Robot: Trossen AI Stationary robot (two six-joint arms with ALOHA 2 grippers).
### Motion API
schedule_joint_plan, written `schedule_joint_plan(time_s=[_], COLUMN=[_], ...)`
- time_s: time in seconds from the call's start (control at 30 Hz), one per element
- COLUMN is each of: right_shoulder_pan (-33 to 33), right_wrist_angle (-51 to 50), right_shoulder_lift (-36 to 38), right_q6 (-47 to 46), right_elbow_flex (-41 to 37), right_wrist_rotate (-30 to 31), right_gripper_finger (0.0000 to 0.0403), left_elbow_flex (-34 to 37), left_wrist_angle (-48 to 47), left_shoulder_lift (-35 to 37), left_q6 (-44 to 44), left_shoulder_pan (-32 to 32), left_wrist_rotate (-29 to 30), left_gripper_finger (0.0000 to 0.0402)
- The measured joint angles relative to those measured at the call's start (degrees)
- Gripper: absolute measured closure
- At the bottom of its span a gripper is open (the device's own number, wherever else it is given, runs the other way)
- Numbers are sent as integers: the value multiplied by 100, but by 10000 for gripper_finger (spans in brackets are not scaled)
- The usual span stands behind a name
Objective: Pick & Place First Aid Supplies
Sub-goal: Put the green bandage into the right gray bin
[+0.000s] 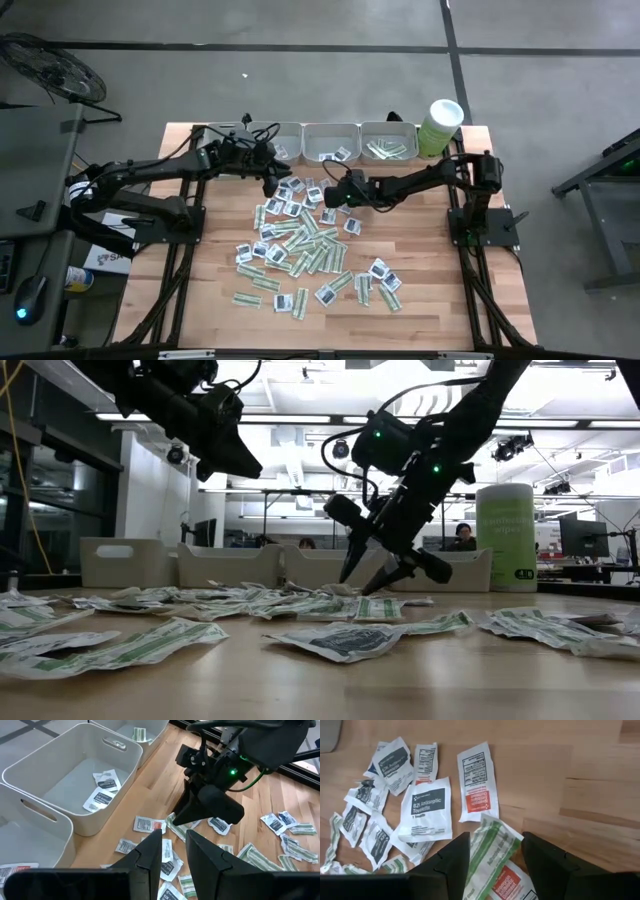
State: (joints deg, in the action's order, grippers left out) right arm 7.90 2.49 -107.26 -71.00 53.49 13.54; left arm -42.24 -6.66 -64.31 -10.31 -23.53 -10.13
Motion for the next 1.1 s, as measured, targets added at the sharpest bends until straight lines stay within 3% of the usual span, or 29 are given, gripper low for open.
schedule_joint_plan(time_s=[0.53,0.8,1.1], right_shoulder_pan=[37,36,-35], right_wrist_angle=[10,289,149], right_shoulder_lift=[-11,54,802], right_q6=[278,390,728], right_elbow_flex=[0,0,0], right_wrist_rotate=[-50,-271,-258], right_gripper_finger=[394,401,402], left_elbow_flex=[0,0,0], left_wrist_angle=[-132,-131,-141], left_shoulder_lift=[0,0,0], left_q6=[-2,-4,-43], left_shoulder_pan=[-1,-2,-2], left_wrist_rotate=[-33,-171,-305], left_gripper_finger=[315,315,315])
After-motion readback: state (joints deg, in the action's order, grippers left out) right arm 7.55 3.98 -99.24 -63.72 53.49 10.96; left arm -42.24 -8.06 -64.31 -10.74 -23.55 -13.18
